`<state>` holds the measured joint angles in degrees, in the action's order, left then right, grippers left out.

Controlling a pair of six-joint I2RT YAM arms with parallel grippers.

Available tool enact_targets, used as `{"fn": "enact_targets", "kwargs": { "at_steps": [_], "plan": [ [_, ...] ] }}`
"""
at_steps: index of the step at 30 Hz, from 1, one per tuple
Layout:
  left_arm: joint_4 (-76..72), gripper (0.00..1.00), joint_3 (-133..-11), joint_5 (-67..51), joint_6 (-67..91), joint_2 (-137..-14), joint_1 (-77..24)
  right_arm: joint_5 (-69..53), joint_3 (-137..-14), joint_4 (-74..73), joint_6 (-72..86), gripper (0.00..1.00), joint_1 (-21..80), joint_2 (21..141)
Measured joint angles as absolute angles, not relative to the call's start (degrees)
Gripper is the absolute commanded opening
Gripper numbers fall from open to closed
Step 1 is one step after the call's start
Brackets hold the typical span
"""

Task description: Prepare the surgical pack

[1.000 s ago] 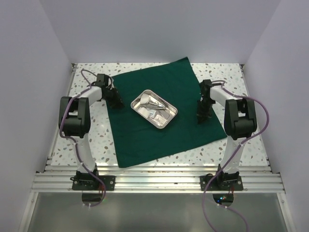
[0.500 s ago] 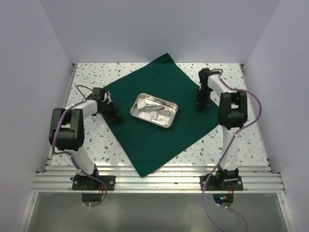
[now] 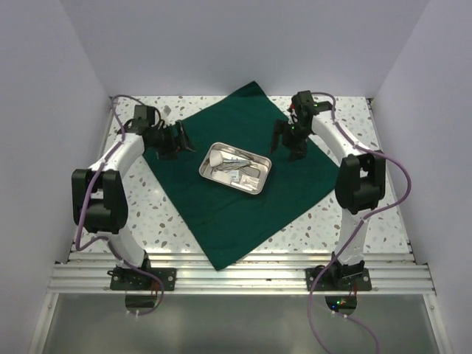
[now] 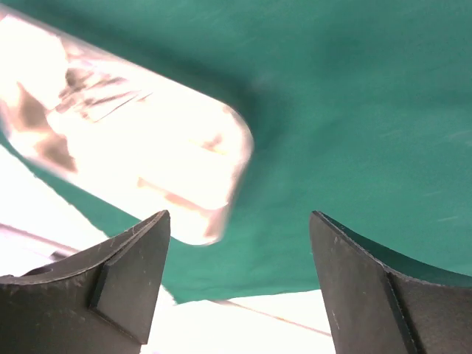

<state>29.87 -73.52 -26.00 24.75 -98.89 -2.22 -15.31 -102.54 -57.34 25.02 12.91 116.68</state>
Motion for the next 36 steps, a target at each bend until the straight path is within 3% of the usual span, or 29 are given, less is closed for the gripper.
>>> {"fn": "enact_targets", "kwargs": {
  "at_steps": [6,13,17,23,29,33,36],
  "plan": [
    [30.57,0.82,-79.94,-26.50,21.69,-107.26,-4.78,-14.48,-101.03,-56.34,33.04,0.79,20.36,115.22],
    [34.44,0.79,-87.29,-22.24,18.61,-113.51,-10.94,-11.25,-97.12,-56.29,36.45,0.78,21.15,115.24],
    [35.14,0.73,-87.66,-20.67,18.17,-114.26,-13.30,-11.05,-96.73,-55.90,36.36,0.72,21.08,116.49],
    [35.86,0.55,-87.66,-19.00,17.56,-116.97,-13.58,-11.03,-96.73,-55.00,35.83,0.65,21.89,120.27],
    [36.67,0.31,-87.66,-18.57,16.99,-118.19,-13.58,-11.00,-98.91,-54.68,35.14,0.30,22.55,124.07],
    [36.51,0.22,-87.53,-18.74,16.88,-118.19,-13.65,-10.15,-102.52,-55.99,34.30,0.15,22.55,126.17],
    [36.53,0.19,-87.02,-18.61,16.91,-118.17,-13.58,-9.65,-105.84,-57.17,33.87,0.11,22.35,127.70]
  ]
}}
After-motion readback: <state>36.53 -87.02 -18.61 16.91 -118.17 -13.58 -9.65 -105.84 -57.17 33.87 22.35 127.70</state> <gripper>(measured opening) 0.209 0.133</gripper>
